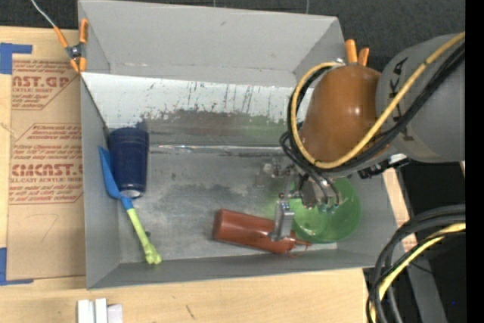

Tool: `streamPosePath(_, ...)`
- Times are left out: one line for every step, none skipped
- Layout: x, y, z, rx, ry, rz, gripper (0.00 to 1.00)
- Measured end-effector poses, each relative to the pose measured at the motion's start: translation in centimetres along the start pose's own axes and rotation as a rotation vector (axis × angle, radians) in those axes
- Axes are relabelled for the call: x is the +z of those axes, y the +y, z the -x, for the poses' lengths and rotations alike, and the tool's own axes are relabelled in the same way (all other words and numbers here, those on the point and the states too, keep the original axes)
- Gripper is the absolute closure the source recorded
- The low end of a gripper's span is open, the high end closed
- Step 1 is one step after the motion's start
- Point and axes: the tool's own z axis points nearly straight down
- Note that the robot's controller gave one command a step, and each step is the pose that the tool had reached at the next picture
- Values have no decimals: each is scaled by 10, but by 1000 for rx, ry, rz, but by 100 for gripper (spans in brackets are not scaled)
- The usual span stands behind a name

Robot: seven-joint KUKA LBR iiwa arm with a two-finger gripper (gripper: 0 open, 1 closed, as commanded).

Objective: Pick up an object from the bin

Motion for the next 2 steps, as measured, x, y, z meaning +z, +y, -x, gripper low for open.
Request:
streamPosePath(-4, 0, 2, 0, -8, 0, 0)
streamPosePath(85, 22, -13, 55, -9, 2, 0)
